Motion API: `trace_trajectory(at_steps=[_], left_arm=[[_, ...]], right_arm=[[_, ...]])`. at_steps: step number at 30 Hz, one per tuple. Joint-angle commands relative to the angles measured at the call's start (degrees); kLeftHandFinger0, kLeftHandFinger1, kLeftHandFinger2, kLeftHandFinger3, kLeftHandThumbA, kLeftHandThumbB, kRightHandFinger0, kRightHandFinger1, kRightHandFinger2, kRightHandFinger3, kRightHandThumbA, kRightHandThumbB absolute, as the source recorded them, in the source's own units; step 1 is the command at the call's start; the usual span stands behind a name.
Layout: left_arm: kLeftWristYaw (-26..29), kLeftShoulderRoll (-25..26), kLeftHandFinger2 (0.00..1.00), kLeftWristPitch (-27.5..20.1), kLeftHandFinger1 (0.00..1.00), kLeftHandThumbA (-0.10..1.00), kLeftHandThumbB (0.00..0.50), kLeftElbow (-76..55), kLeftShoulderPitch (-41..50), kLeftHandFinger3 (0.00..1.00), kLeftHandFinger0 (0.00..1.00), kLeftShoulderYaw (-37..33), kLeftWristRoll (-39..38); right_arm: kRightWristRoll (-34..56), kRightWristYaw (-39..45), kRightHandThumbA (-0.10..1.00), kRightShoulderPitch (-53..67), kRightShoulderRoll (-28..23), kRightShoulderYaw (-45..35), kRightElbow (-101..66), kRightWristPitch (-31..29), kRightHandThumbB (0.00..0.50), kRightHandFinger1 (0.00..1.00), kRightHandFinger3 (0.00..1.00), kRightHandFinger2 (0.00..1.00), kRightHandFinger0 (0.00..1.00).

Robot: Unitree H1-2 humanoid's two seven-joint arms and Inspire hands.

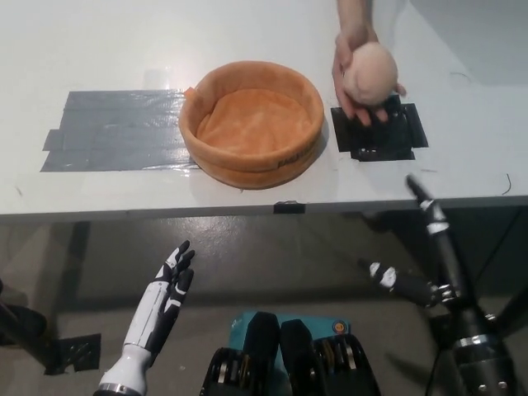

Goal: A person hands a emotional support dumpling to the robot which it grabs with its right hand and places in the soft place kept infront of it in the centre of the desk

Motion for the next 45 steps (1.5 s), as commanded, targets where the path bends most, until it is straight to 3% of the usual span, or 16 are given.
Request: trace_trajectory(at_steps=[1, 6, 9, 11, 14, 21, 24, 29, 34, 45], left_arm=[[0.9, 0.5, 1.00, -3.0, 1.00, 1.00, 0.107, -1.6, -0.5, 1.00, 1.00, 0.4, 0.3], [0.6, 0.5, 1.00, -2.4, 1.00, 1.00, 0.117, -1.8, -0.6, 1.00, 1.00, 0.1, 0.8], [0.7, 0.4, 1.00, -1.7, 1.00, 1.00, 0.118, -2.2, -0.9, 1.00, 1.00, 0.2, 0.9], [0.6, 0.5, 1.00, -1.8, 1.00, 1.00, 0.117, -2.2, -0.9, 1.00, 1.00, 0.2, 0.8], [0.6, 0.6, 1.00, -2.0, 1.00, 1.00, 0.118, -2.0, -1.1, 1.00, 1.00, 0.4, 0.5], [0.7, 0.4, 1.00, -2.4, 1.00, 1.00, 0.122, -1.8, -1.2, 1.00, 1.00, 0.5, 0.3], [0.7, 0.3, 1.00, -2.1, 1.00, 1.00, 0.124, -2.1, -1.3, 1.00, 1.00, 0.5, 0.4], [0.8, 0.4, 1.00, -2.2, 1.00, 1.00, 0.131, -2.0, -1.7, 1.00, 1.00, 0.5, 0.6], [0.5, 0.4, 1.00, -1.8, 1.00, 1.00, 0.142, -2.2, -2.0, 1.00, 1.00, 0.5, 0.3], [0.4, 0.6, 1.00, -1.3, 1.00, 1.00, 0.113, -2.5, -2.3, 1.00, 1.00, 0.6, 0.4]], right_arm=[[-5.2, 0.1, 1.00, -5.8, -1.8, -3.7, -14.8, 8.1, 0.382, 1.00, 1.00, 1.00, 1.00], [-7.0, 5.8, 0.97, -16.7, -6.1, -5.3, -17.4, 22.0, 0.379, 1.00, 1.00, 1.00, 1.00], [-7.8, 7.2, 0.98, -24.8, -8.9, -4.9, -10.8, 25.8, 0.415, 1.00, 1.00, 1.00, 1.00], [-8.1, 7.4, 0.90, -29.4, -9.8, -4.1, -5.9, 26.6, 0.390, 1.00, 1.00, 1.00, 1.00], [-10.0, 8.2, 0.96, -33.6, -10.9, -2.0, -1.1, 28.6, 0.400, 1.00, 1.00, 1.00, 1.00], [-10.0, 7.0, 0.84, -43.1, -10.0, 1.3, 14.8, 29.0, 0.389, 1.00, 1.00, 1.00, 1.00], [-10.0, 8.0, 0.86, -46.7, -9.5, 3.3, 21.5, 30.5, 0.393, 1.00, 1.00, 1.00, 1.00], [-9.3, 8.3, 0.96, -49.8, -8.4, 5.7, 29.1, 29.7, 0.452, 1.00, 1.00, 1.00, 1.00], [-7.8, 7.4, 0.90, -51.2, -6.6, 6.4, 35.4, 27.9, 0.437, 1.00, 1.00, 1.00, 1.00], [-12.6, 7.0, 1.00, -52.0, -6.5, 13.7, 46.2, 28.5, 0.442, 1.00, 1.00, 1.00, 1.00]])
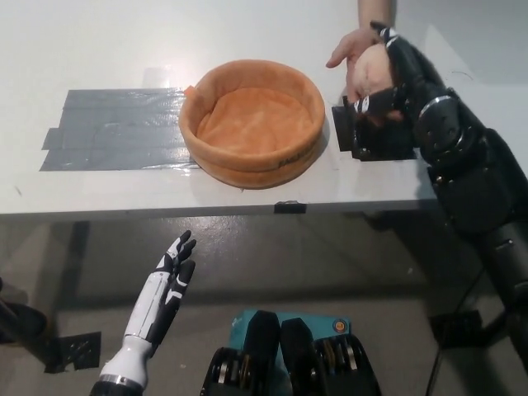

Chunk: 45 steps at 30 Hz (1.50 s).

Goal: A person hands a emotional support dumpling to the robot which it grabs with its right hand and places in the soft place kept infront of it in the centre of the desk

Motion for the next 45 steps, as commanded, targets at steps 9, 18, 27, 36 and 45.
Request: trace_trajectory(at_steps=[9, 18, 27, 36, 45], left_arm=[[0.7, 0.4, 1.00, -1.8, 1.00, 1.00, 0.106, -1.4, -1.4, 1.00, 1.00, 0.5, 0.2], [0.4, 0.7, 1.00, -0.8, 1.00, 1.00, 0.122, -1.8, -1.5, 1.00, 1.00, 0.4, 0.6], [0.5, 0.7, 1.00, -0.7, 1.00, 1.00, 0.113, -1.9, -1.6, 1.00, 1.00, 0.4, 0.8], [0.2, 0.4, 1.00, 0.1, 1.00, 1.00, 0.107, -2.4, -1.2, 1.00, 1.00, 0.3, 0.3], [0.2, 0.7, 1.00, -0.3, 1.00, 1.00, 0.109, -2.1, -1.8, 1.00, 1.00, 0.2, 0.6]], right_arm=[[-5.6, -21.1, -0.10, -6.4, 0.1, 5.0, 17.3, -12.4, 0.247, 0.20, 0.39, 0.46, 0.00], [-4.6, -26.8, -0.10, -6.0, 0.4, 3.6, 13.6, -18.2, 0.113, 0.47, 0.80, 0.90, 0.00], [-5.0, -32.2, -0.10, -6.7, 0.7, 1.5, 0.7, -22.6, 0.198, 0.32, 0.76, 0.73, 0.00], [-9.2, -30.7, -0.10, -6.9, 5.0, 3.9, -10.7, -20.4, 0.203, 0.27, 0.78, 0.80, 0.00], [-11.2, -32.6, -0.10, -9.1, 10.6, 7.7, 1.4, -24.7, 0.217, 0.39, 0.89, 0.86, 0.00]])
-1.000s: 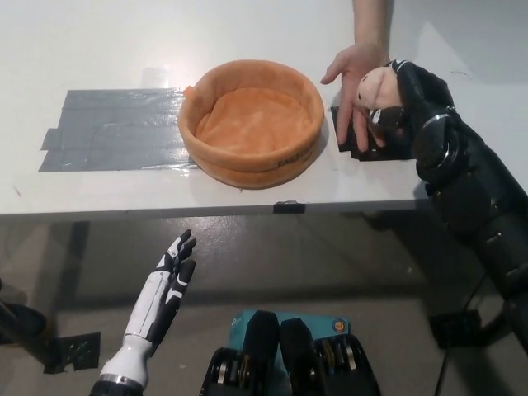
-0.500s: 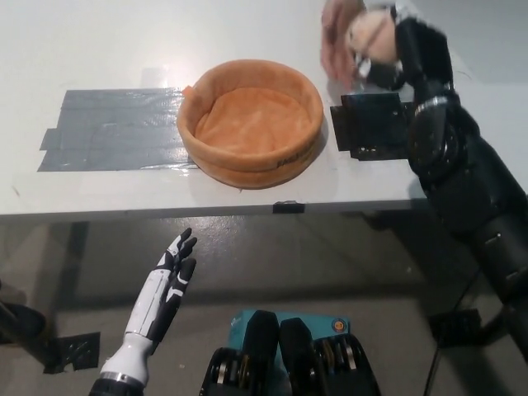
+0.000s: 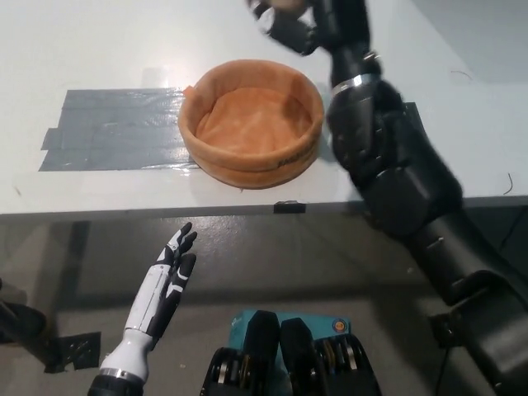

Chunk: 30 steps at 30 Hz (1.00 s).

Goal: A person hands a emotional support dumpling to the robot which it grabs with its right hand and places in the soft place kept infront of it in the centre of the desk

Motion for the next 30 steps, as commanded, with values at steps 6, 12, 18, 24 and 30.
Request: trace_trajectory(at_steps=[6, 12, 18, 24, 30], left_arm=[[0.0, 0.6, 1.00, 0.1, 1.00, 1.00, 0.118, -1.7, -0.8, 1.00, 1.00, 0.1, 0.5], [0.0, 1.1, 1.00, -0.7, 1.00, 1.00, 0.114, -1.6, -1.3, 1.00, 1.00, 0.1, 0.7], [0.0, 1.0, 1.00, -0.4, 1.00, 1.00, 0.116, -1.6, -1.6, 1.00, 1.00, 0.1, 0.6], [-0.2, 0.9, 1.00, 0.4, 1.00, 1.00, 0.140, -1.9, -1.5, 1.00, 1.00, 0.0, 0.7], [-0.3, 1.0, 1.00, -0.1, 1.00, 1.00, 0.127, -1.7, -1.7, 1.00, 1.00, -0.1, 0.6]], right_arm=[[-1.1, -1.8, -0.10, -5.9, 4.3, 2.4, 14.7, -6.0, 0.184, 0.48, 0.88, 0.91, 0.01], [3.7, 20.9, 0.73, -6.1, 3.6, 2.1, 13.9, 3.4, 0.386, 1.00, 1.00, 1.00, 1.00], [6.0, 23.4, 1.00, -5.1, 1.9, 0.4, 9.3, 1.9, 0.497, 1.00, 1.00, 1.00, 1.00], [8.5, 26.4, 1.00, -3.6, 0.5, -1.8, -1.9, 3.5, 0.500, 1.00, 1.00, 1.00, 1.00], [11.5, 29.9, 1.00, -2.2, -1.2, -5.1, -15.4, 6.2, 0.449, 1.00, 1.00, 1.00, 1.00]])
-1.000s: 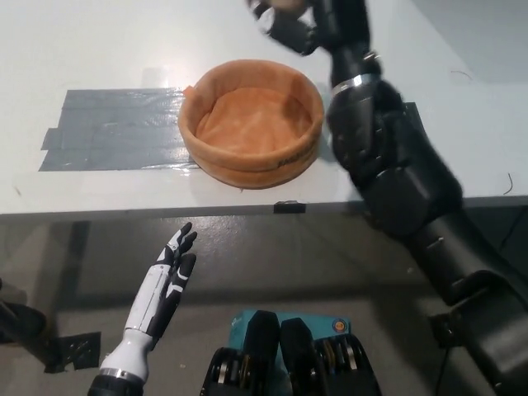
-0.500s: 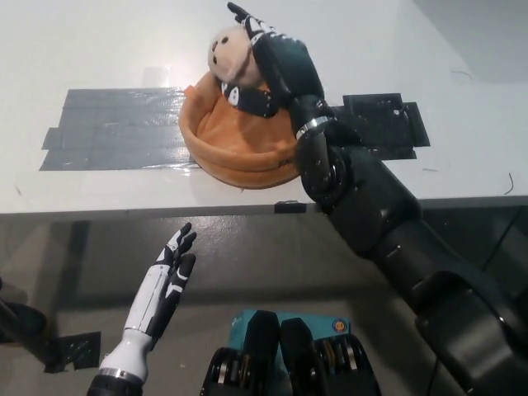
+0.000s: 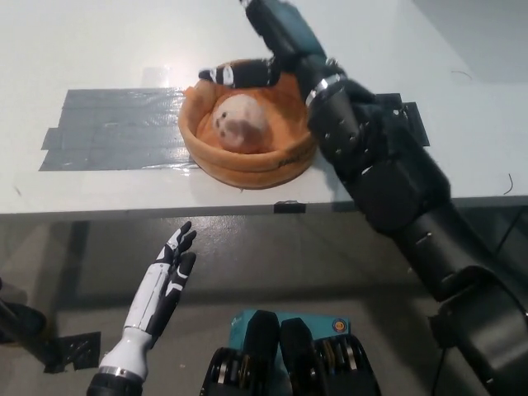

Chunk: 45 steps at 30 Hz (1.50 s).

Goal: A person hands a emotional support dumpling to the robot which it grabs with its right hand and places in the soft place kept infront of it in the centre of the desk

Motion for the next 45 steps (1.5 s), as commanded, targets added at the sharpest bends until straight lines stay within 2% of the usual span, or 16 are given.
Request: trace_trajectory(at_steps=[1, 5, 7, 12, 14, 20, 21, 25, 27, 30, 33, 38, 41, 45], left_arm=[[-0.3, 0.8, 1.00, -0.2, 1.00, 1.00, 0.125, -1.9, -1.3, 1.00, 1.00, 0.0, 0.5], [-0.3, 0.8, 1.00, -1.0, 1.00, 1.00, 0.122, -1.2, -1.6, 1.00, 1.00, 0.0, 0.1], [-0.2, 1.0, 1.00, -2.8, 1.00, 1.00, 0.125, 0.2, -1.9, 1.00, 1.00, 0.1, -0.5], [-0.3, 1.3, 1.00, -2.3, 1.00, 1.00, 0.117, 0.1, -2.6, 1.00, 1.00, 0.2, -0.4], [-0.4, 1.5, 1.00, -2.2, 1.00, 1.00, 0.100, 0.0, -2.7, 1.00, 1.00, 0.0, 0.1], [-0.3, 1.1, 1.00, -0.7, 1.00, 1.00, 0.109, -0.4, -2.4, 1.00, 1.00, 0.1, 0.2], [-0.2, 1.1, 1.00, -0.6, 1.00, 1.00, 0.108, -0.3, -2.4, 1.00, 1.00, 0.1, 0.3], [-0.2, 1.0, 1.00, -0.6, 1.00, 1.00, 0.104, -0.3, -1.9, 1.00, 1.00, -0.1, 0.4], [-0.1, 1.2, 1.00, -0.8, 1.00, 1.00, 0.101, -0.1, -1.8, 1.00, 1.00, -0.2, 0.5], [-0.1, 1.2, 1.00, -0.8, 1.00, 1.00, 0.101, -0.1, -1.6, 1.00, 1.00, -0.2, 0.5], [-0.1, 1.0, 1.00, -0.5, 1.00, 1.00, 0.096, -0.4, -1.2, 1.00, 1.00, -0.3, 0.6], [0.4, 0.9, 1.00, -1.3, 1.00, 1.00, 0.097, 0.0, -1.0, 1.00, 1.00, 0.0, 0.4], [0.6, 1.0, 1.00, -1.7, 1.00, 1.00, 0.094, 0.2, -1.2, 1.00, 1.00, -0.2, 0.8], [0.3, 1.0, 1.00, -0.8, 1.00, 1.00, 0.079, -0.7, -1.0, 1.00, 1.00, -0.1, 0.7]], right_arm=[[4.7, 5.7, 1.00, -1.1, -1.6, -3.0, -10.5, 3.3, 0.461, 1.00, 1.00, 1.00, 1.00], [6.9, 6.4, 0.96, 0.9, -2.7, -6.2, -20.5, 4.9, 0.448, 1.00, 1.00, 1.00, 1.00], [7.5, 7.1, 0.99, 4.0, -3.9, -7.8, -29.4, 6.9, 0.452, 1.00, 1.00, 1.00, 1.00], [7.7, 7.9, 1.00, 13.1, -5.9, -9.8, -45.4, 9.2, 0.402, 1.00, 1.00, 1.00, 1.00], [7.2, 7.1, 1.00, 20.8, -6.8, -10.2, -52.1, 7.4, 0.371, 1.00, 1.00, 1.00, 1.00], [7.2, 5.7, 0.99, 35.1, -7.2, -10.4, -58.2, 4.3, 0.346, 1.00, 1.00, 1.00, 1.00], [7.8, 5.2, 0.97, 37.2, -7.1, -10.5, -57.5, 3.2, 0.325, 1.00, 1.00, 1.00, 1.00], [7.7, 3.0, 0.97, 43.3, -7.2, -11.0, -51.3, -2.6, 0.312, 1.00, 1.00, 1.00, 1.00], [8.3, 2.7, 0.95, 46.2, -7.1, -11.5, -47.3, -3.3, 0.322, 1.00, 1.00, 1.00, 1.00], [7.3, 2.5, 0.97, 47.9, -7.3, -11.7, -42.8, -4.7, 0.309, 1.00, 1.00, 1.00, 1.00], [7.1, 2.2, 0.94, 49.3, -7.5, -11.7, -37.2, -6.2, 0.310, 1.00, 1.00, 1.00, 1.00], [5.9, 1.0, 0.94, 49.1, -7.6, -10.7, -27.8, -9.5, 0.277, 1.00, 1.00, 1.00, 1.00], [6.1, 1.6, 0.91, 49.2, -7.7, -10.5, -26.8, -9.5, 0.269, 1.00, 1.00, 1.00, 1.00], [5.5, 1.7, 0.93, 49.1, -7.7, -10.0, -24.9, -9.4, 0.271, 1.00, 1.00, 1.00, 1.00]])
